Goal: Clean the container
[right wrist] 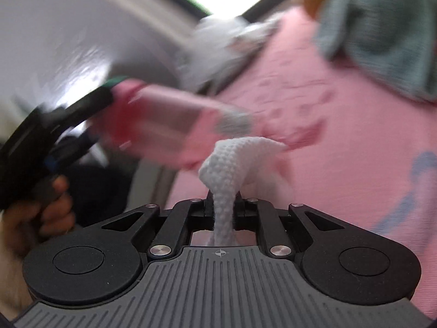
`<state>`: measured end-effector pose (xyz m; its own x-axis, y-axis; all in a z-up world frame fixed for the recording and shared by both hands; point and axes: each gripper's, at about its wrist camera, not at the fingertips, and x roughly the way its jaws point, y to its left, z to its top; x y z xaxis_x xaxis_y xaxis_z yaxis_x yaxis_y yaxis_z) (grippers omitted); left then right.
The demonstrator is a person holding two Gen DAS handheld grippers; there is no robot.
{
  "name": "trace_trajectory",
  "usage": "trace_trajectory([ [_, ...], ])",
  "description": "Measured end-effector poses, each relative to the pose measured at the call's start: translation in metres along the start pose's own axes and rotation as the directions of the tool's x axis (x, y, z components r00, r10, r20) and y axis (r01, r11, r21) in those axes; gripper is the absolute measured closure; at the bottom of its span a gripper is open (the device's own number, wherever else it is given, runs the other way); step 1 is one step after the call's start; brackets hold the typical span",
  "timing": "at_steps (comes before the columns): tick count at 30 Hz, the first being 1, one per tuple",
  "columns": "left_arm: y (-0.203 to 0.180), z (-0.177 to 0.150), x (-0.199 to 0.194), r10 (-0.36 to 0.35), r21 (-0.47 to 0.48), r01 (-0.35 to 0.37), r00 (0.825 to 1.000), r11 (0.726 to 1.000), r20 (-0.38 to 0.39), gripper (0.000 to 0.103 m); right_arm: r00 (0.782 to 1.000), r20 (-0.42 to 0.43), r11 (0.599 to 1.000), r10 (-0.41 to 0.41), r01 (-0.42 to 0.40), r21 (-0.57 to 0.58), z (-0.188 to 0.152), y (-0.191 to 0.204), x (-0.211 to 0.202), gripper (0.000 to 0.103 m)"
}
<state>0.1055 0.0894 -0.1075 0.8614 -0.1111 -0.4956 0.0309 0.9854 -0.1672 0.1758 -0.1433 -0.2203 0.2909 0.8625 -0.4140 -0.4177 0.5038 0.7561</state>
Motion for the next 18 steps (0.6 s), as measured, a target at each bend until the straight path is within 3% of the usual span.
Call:
trace_trajectory([
  [3, 0.001, 0.001, -0.001, -0.001, -0.006, 0.001, 1.000, 1.000, -0.005, 0.031, 0.996, 0.029, 0.993, 0.090, -0.087, -0.078, 0.006, 0.018, -0.009, 0.089],
  [5, 0.003, 0.001, 0.000, -0.001, -0.015, 0.001, 1.000, 1.000, -0.008, 0.031, 0.994, 0.101, 0.993, 0.028, -0.016, -0.117, 0.015, 0.022, -0.020, 0.089],
  [8, 0.002, 0.001, -0.001, 0.002, -0.014, -0.002, 1.000, 1.000, -0.006, 0.031, 0.972, 0.194, 0.986, -0.133, 0.150, -0.075, 0.025, 0.010, -0.027, 0.089],
  [15, -0.003, 0.001, 0.000, 0.009, 0.007, -0.009, 1.000, 1.000, -0.001, 0.031, 0.972, 0.113, 0.978, -0.206, 0.204, 0.034, 0.009, -0.021, -0.016, 0.089],
  [18, -0.007, 0.002, 0.000, 0.011, 0.021, -0.011, 1.000, 1.000, 0.000, 0.031, 0.974, 0.067, 0.976, -0.218, 0.218, -0.003, 0.004, -0.020, -0.011, 0.089],
])
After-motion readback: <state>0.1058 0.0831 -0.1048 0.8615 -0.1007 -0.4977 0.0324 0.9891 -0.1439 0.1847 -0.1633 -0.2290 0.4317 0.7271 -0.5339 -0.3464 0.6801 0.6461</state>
